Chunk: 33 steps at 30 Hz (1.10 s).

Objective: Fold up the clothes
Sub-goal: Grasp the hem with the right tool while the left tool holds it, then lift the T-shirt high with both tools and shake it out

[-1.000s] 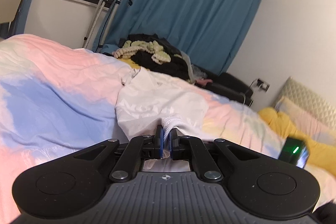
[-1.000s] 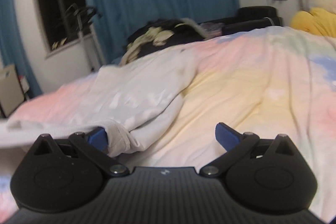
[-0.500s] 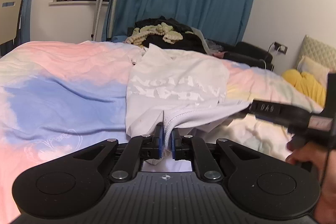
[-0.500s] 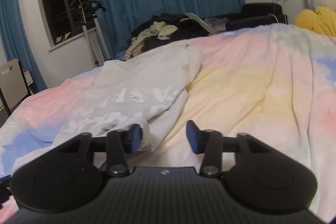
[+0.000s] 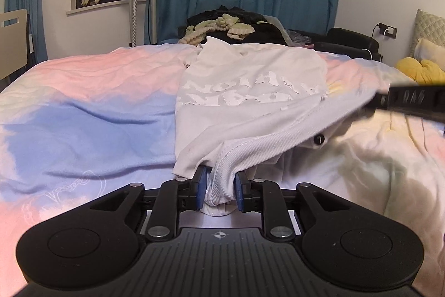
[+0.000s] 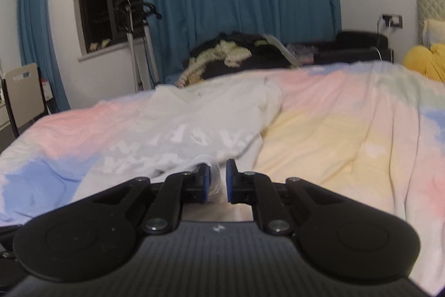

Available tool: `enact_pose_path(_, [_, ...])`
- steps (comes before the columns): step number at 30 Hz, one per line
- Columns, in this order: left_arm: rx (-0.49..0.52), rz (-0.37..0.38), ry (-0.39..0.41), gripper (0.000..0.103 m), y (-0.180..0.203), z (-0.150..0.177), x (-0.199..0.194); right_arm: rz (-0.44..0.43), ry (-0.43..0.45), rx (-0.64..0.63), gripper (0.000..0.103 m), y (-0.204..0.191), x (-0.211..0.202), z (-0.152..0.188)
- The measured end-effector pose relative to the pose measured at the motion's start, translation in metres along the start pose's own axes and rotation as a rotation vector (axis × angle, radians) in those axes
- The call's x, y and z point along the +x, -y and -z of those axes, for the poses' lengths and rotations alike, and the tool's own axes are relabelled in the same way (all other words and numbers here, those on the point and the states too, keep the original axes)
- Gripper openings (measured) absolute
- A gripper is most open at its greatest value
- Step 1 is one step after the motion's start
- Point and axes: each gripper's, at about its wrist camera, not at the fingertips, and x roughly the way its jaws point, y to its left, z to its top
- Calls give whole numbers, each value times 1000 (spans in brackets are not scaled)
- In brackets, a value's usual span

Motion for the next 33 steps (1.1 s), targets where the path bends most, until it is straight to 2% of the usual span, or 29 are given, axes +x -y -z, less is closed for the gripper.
enact_pose_path(3, [-28,-2,41,12,-5,-4,-8,1,-109,44,16,9,18,10])
enact_pose_path(6, [-87,-15,110,10,-13,-12,-21,-16,-199,40,19,9,32,21])
enact_pose_path(8, [-130,-14,145,10,-19,-17,-31,-22,-217,0,20,3,36,27])
enact_pose_path(10, [-162,-13,175,10,-23,-20,-40,-26,-196,-31,20,-3,34,29])
enact_pose_path(13, [-201,-14,223,9,-27,-24,-53,-45,-82,-20,7,-2,17,19])
enact_pose_path(16, [-232,0,313,8,-30,-31,-80,-91,94,5,6,-3,-21,-4])
enact_pose_path(19, [-210,-3,416,7,-30,-50,-119,-132,240,-20,6,-12,-64,-30])
enact_pose_path(21, [-149,-52,495,7,-27,-67,-147,-169,322,-38,6,-19,-93,-48])
enact_pose_path(24, [-91,-70,606,7,-25,-100,-194,-196,426,-47,6,-32,-134,-78])
enact_pose_path(29, [-41,-40,765,7,-18,-160,-280,-252,566,-2,6,-43,-202,-137])
enact_pose_path(33, [1,-16,886,7,-11,-200,-351,-304,720,-1,6,-48,-271,-186])
